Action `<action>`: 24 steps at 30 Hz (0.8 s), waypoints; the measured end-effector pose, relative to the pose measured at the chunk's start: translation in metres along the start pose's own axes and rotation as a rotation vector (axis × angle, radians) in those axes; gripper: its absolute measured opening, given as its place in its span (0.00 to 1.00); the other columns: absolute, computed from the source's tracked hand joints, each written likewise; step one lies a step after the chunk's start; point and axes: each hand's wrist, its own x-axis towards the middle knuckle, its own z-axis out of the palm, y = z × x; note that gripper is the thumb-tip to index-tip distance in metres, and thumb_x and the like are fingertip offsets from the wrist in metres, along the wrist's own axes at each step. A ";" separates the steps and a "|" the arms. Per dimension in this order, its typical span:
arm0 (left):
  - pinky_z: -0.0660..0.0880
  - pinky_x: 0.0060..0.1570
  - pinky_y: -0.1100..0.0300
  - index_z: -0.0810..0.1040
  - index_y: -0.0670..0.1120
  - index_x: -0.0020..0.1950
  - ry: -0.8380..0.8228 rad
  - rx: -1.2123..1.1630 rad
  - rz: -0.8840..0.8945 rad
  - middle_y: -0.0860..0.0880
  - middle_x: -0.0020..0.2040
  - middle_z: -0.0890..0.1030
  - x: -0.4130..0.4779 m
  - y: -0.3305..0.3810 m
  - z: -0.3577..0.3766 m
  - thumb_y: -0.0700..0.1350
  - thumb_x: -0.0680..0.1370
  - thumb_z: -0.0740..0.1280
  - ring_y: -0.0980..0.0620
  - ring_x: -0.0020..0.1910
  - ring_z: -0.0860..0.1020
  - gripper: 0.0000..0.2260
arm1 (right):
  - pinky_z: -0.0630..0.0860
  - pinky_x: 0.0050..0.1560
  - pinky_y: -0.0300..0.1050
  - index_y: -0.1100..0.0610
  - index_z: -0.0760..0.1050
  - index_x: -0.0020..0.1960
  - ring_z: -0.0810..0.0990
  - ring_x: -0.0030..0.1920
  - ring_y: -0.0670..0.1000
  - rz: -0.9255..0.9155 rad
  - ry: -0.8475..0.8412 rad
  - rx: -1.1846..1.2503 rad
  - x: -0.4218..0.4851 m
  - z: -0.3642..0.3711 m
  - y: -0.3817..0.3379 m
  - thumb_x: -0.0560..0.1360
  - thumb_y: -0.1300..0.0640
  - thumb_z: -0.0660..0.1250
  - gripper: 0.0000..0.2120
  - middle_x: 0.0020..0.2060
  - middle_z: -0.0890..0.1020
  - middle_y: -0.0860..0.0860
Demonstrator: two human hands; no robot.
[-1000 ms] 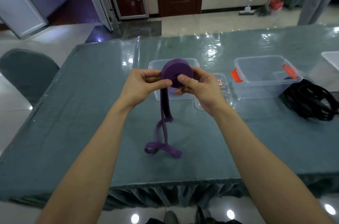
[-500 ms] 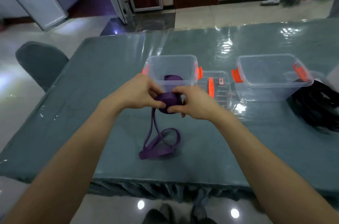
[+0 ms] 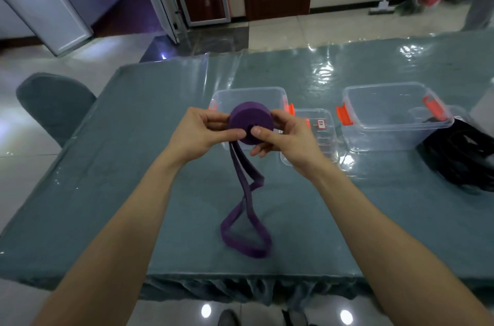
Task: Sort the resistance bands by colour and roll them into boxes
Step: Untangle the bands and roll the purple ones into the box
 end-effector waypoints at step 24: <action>0.83 0.53 0.64 0.91 0.55 0.54 0.067 0.000 0.177 0.49 0.51 0.91 -0.003 0.011 -0.104 0.60 0.65 0.86 0.49 0.52 0.90 0.21 | 0.85 0.40 0.46 0.62 0.83 0.59 0.87 0.35 0.58 -0.050 0.034 0.171 0.047 0.098 -0.023 0.77 0.63 0.77 0.11 0.47 0.89 0.60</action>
